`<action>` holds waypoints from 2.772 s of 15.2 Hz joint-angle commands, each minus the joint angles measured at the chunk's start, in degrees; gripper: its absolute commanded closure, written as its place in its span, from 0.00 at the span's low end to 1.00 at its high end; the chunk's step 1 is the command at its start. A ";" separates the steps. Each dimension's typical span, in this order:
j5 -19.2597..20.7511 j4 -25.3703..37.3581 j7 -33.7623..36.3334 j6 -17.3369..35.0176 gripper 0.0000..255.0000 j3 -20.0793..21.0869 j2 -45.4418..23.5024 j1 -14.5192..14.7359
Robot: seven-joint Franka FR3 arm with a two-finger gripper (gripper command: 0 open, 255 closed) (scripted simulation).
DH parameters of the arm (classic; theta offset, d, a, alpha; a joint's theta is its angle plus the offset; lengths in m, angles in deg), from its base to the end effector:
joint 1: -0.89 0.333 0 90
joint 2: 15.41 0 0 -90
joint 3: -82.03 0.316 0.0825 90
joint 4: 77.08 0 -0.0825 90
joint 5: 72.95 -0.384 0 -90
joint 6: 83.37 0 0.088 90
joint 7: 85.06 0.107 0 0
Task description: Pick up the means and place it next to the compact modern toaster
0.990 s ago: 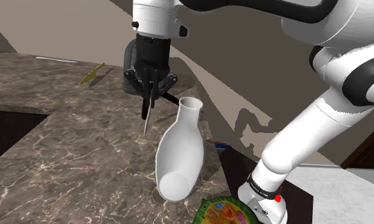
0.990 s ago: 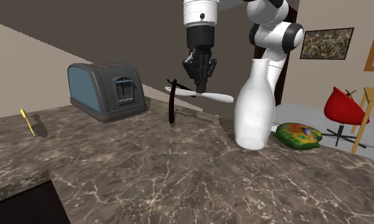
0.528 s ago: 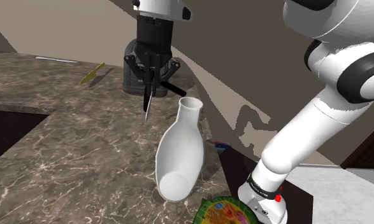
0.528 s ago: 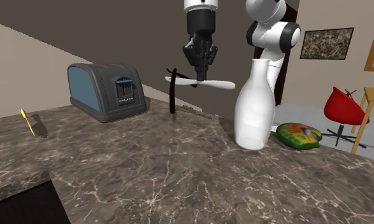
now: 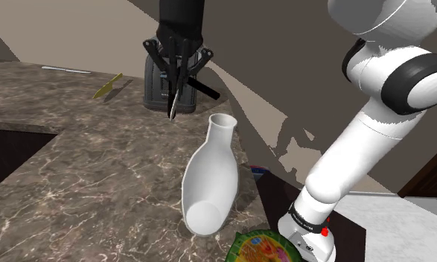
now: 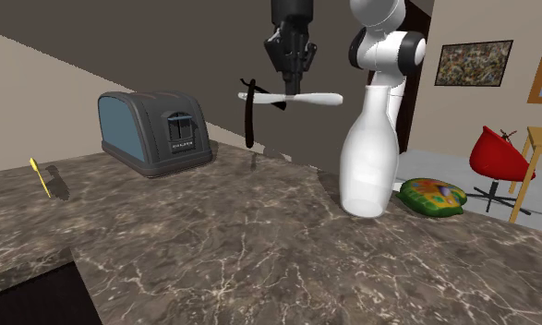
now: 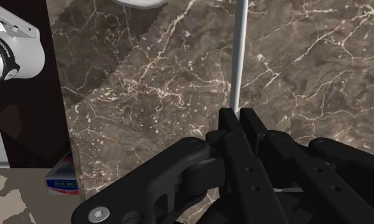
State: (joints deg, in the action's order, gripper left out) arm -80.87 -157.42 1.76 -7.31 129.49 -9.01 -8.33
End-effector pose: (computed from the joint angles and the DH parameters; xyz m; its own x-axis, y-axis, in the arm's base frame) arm 0.3625 0.3462 0.7188 0.6831 -0.7285 -0.0518 -0.7296 -0.6839 -0.0034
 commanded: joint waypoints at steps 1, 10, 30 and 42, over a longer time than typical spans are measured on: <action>1.19 3.12 1.11 -1.88 1.00 0.83 -1.71 0.24; 9.72 19.74 7.50 -11.52 1.00 5.29 -12.15 4.85; 3.44 18.30 -19.76 -16.33 1.00 -6.95 -4.71 -13.31; 1.39 7.99 -32.14 -10.49 1.00 -13.68 -0.12 -19.16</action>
State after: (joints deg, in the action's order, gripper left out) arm -78.88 -147.41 -29.75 -18.90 116.25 -10.23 -27.23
